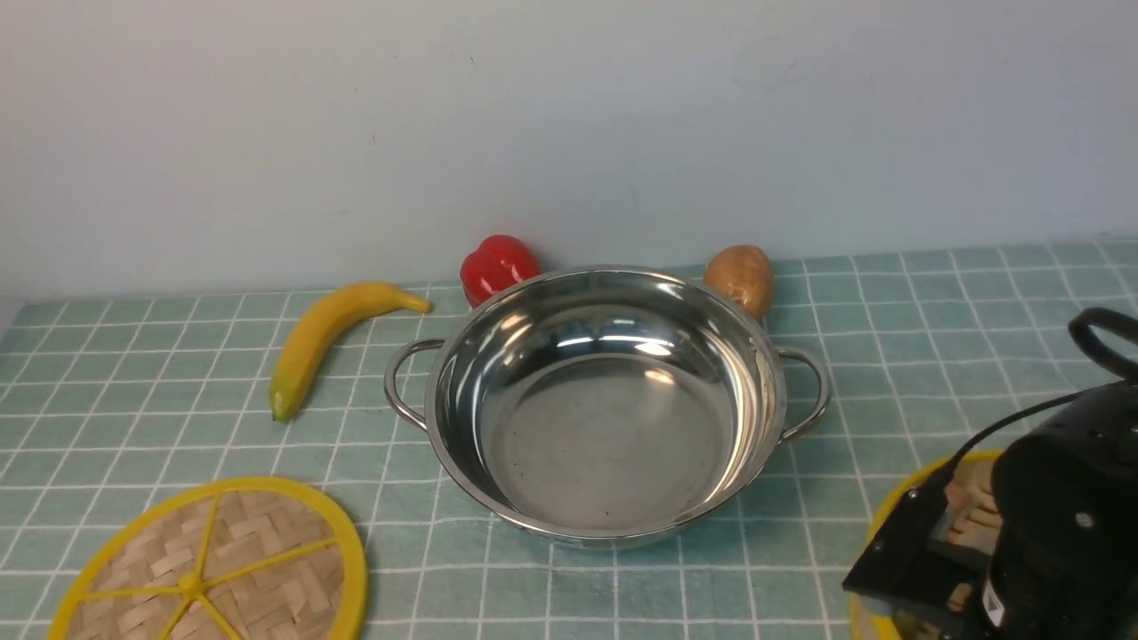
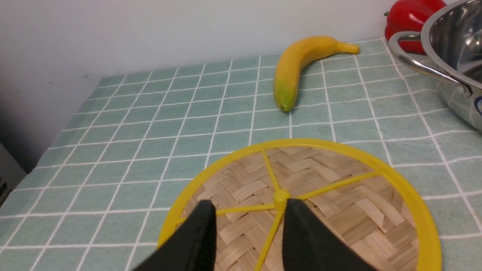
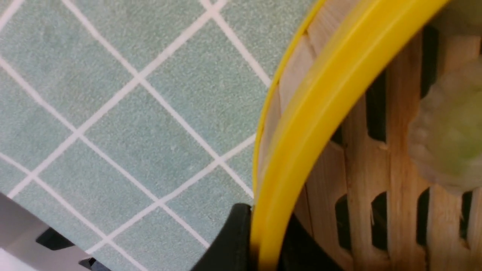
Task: Place the steamer in the pot on the blue tablecloth, and put the lid on the steamer.
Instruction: 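Reach for and grasp the rim of the bamboo steamer holding the buns with the right gripper, then place the bamboo steamer basket of food into the steel pot with the right gripper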
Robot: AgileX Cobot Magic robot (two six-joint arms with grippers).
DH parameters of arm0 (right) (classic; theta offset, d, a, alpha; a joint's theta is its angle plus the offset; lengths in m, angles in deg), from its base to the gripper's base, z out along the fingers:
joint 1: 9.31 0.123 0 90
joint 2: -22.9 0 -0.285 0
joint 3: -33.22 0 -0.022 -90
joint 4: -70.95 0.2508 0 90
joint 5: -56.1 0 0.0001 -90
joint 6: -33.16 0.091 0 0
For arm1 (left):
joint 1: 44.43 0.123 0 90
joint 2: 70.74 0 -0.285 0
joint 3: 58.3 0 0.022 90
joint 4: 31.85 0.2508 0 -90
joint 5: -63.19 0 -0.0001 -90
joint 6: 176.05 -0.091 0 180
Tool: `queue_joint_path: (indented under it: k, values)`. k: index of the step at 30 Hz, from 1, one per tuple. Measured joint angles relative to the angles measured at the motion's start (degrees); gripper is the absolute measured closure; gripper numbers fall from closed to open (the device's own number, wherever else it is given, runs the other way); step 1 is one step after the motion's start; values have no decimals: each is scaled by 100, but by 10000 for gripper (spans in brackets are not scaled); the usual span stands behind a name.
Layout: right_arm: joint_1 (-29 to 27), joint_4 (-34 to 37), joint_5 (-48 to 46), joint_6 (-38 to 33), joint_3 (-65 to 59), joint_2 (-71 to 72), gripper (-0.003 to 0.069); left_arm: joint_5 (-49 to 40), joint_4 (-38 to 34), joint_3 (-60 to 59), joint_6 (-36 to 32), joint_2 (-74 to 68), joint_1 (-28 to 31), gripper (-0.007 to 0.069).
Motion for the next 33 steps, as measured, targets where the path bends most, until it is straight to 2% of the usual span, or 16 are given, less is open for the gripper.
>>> queue_joint_path:
  k: [5,7,9,14,28,33]
  values:
    - [0,-301,-83,393,0,205,598,0,0,0,0,0,0,382]
    - [0,-442,-425,516,66,382,598,0,0,0,0,0,0,382]
    - [0,-612,-798,589,275,531,597,0,0,0,0,0,0,382]
    - [0,-1013,-902,623,894,632,597,0,0,0,0,0,0,382]
    - [57,-1101,-965,-357,3096,75,597,0,0,0,0,0,0,382]
    - [508,-1101,-1011,-823,4065,-585,597,0,0,0,0,0,0,382]
